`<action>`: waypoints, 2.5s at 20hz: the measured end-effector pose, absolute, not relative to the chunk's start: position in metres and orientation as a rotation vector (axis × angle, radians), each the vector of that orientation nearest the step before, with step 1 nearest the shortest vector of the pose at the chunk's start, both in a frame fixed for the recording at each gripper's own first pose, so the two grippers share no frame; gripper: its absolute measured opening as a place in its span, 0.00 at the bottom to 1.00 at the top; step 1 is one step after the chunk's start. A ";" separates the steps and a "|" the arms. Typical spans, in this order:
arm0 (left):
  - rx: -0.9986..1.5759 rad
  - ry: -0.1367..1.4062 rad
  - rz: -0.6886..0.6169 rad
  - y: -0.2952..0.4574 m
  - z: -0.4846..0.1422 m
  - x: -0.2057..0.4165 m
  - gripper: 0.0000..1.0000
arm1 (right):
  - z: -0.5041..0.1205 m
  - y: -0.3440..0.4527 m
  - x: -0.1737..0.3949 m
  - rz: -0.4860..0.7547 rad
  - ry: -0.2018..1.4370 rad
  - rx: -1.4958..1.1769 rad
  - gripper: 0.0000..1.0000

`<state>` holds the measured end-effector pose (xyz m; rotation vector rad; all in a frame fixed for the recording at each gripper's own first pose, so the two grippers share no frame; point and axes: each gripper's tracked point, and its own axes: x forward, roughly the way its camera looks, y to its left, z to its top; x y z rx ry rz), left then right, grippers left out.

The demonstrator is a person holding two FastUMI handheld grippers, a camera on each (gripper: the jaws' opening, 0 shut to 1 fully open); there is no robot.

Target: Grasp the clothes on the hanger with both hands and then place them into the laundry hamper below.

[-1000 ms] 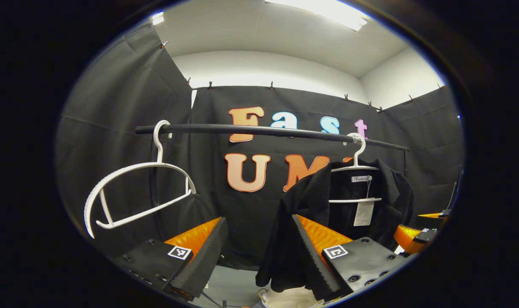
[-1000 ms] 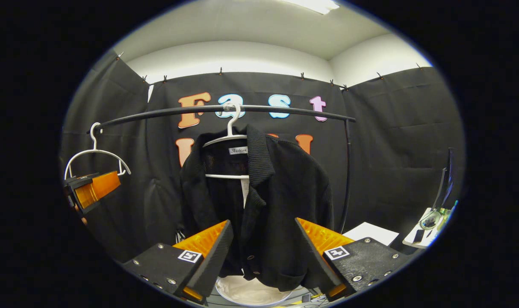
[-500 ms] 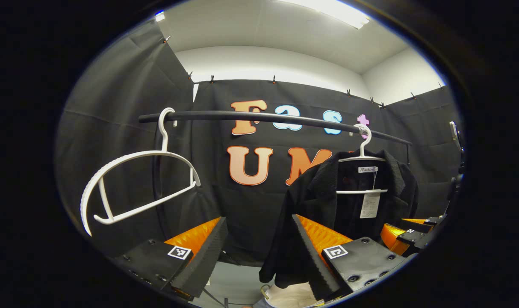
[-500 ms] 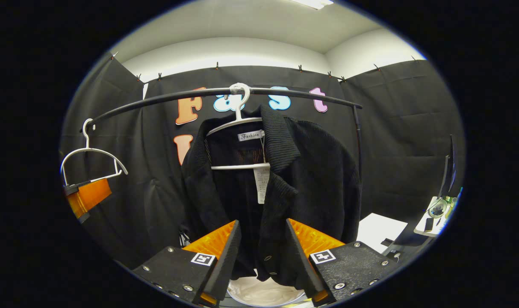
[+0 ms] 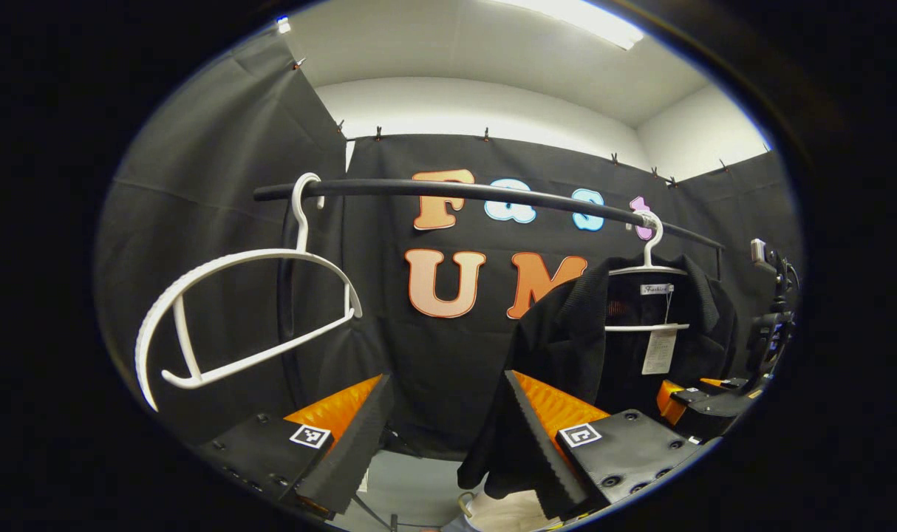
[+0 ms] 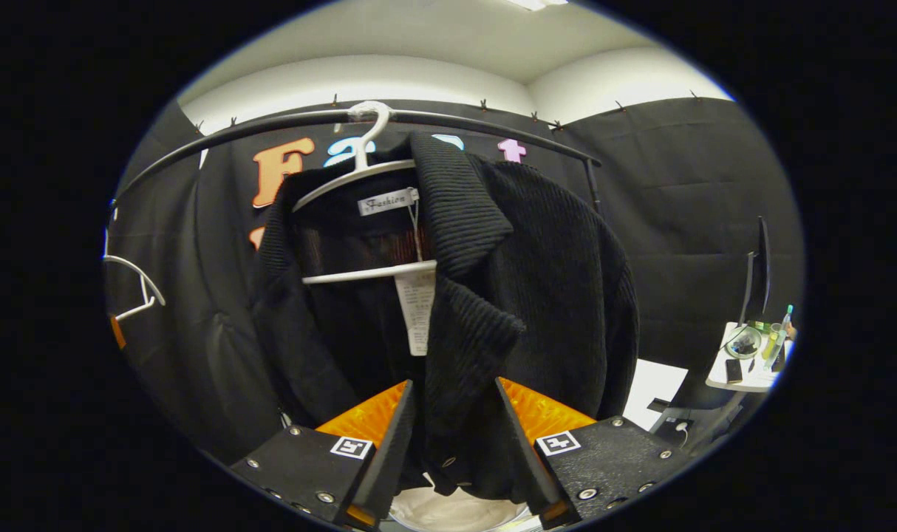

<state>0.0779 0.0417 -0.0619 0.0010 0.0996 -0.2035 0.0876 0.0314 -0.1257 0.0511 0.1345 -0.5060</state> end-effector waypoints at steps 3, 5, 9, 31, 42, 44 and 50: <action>0.006 0.104 -0.205 0.042 -0.065 0.083 0.96 | -0.130 0.018 0.104 -0.536 0.135 0.052 0.66; 0.014 0.103 -0.200 0.042 -0.067 0.087 0.96 | -0.129 0.011 0.104 -0.541 0.131 0.046 0.66; 0.011 0.120 -0.211 0.033 -0.077 0.095 1.00 | -0.127 -0.002 0.105 -0.548 0.126 0.020 0.48; -0.024 0.259 -0.420 -0.165 -0.177 0.153 1.00 | -0.105 -0.034 0.054 -0.328 0.185 -0.006 0.04; 0.003 0.291 -0.325 -0.140 -0.182 0.180 0.52 | -0.054 -0.084 0.034 -0.255 0.160 -0.045 0.03; 0.003 0.269 -0.271 -0.123 -0.168 0.185 0.33 | -0.041 -0.095 0.031 -0.254 0.142 -0.051 0.03; 0.066 0.265 -0.241 -0.094 -0.146 0.178 0.09 | 0.009 -0.124 0.030 -0.248 0.072 -0.082 0.02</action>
